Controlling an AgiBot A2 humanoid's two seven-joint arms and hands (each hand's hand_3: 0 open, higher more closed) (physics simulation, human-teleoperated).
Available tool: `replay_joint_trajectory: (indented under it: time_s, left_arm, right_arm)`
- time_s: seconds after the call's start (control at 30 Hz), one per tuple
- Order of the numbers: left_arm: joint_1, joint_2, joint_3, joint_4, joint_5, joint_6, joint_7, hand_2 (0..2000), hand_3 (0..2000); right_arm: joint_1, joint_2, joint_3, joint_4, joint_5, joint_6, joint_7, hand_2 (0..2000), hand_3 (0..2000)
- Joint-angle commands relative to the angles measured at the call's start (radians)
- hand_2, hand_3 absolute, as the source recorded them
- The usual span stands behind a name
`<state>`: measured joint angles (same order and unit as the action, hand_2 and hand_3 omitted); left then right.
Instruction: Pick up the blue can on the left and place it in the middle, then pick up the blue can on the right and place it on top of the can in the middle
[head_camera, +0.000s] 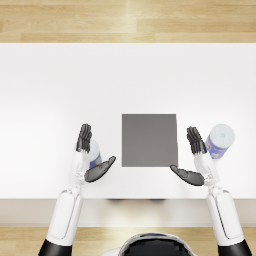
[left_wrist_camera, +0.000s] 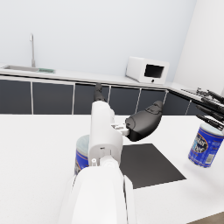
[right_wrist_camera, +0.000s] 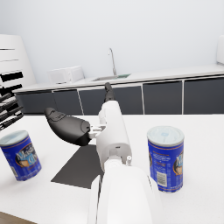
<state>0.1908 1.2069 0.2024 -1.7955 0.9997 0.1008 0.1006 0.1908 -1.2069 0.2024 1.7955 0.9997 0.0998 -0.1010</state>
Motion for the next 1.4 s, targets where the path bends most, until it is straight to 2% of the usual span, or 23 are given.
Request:
replay_joint_trajectory:
  time_s: [0.03, 0.63, 0.67, 0.77, 0.87, 1.13, 1.23, 1.4]
  left_arm:
    - [0.000, 0.000, 0.000, 0.000, 0.000, 0.000, 0.000, 0, 0]
    - [0.000, 0.000, 0.000, 0.000, 0.000, 0.000, 0.000, 0, 0]
    - [0.002, 0.001, 0.030, 0.016, 0.000, 0.000, 0.000, 0, 0]
    - [0.018, 0.019, -0.037, -0.030, 0.000, -0.064, -0.064, 0, 0]
    - [0.020, 0.027, -0.099, -0.031, 0.000, -0.087, -0.087, 0, 0]
    - [-0.021, 0.037, -0.208, -0.057, 0.356, -0.100, -0.100, 0, 0]
    - [-0.035, 0.040, -0.212, -0.025, 0.428, -0.100, -0.100, 0, 0]
    - [-0.057, 0.046, -0.194, 0.042, 0.462, -0.101, -0.101, 0, 0]
  right_arm:
    - [0.000, 0.000, 0.000, 0.000, 0.000, 0.000, 0.000, 0, 0]
    - [0.000, 0.000, 0.000, 0.000, 0.000, 0.000, 0.000, 0, 0]
    - [0.002, -0.001, 0.030, -0.016, 0.000, 0.000, 0.000, 0, 0]
    - [0.028, -0.022, -0.052, 0.026, 0.000, -0.063, 0.064, 0, 0]
    - [0.031, -0.029, -0.140, 0.034, 0.000, -0.086, 0.087, 0, 0]
    - [0.018, -0.041, -0.327, 0.051, 0.343, -0.099, 0.100, 0, 0]
    - [0.007, -0.047, -0.372, 0.016, 0.395, -0.099, 0.101, 0, 0]
    - [-0.008, -0.055, -0.367, -0.072, 0.419, -0.100, 0.101, 0, 0]
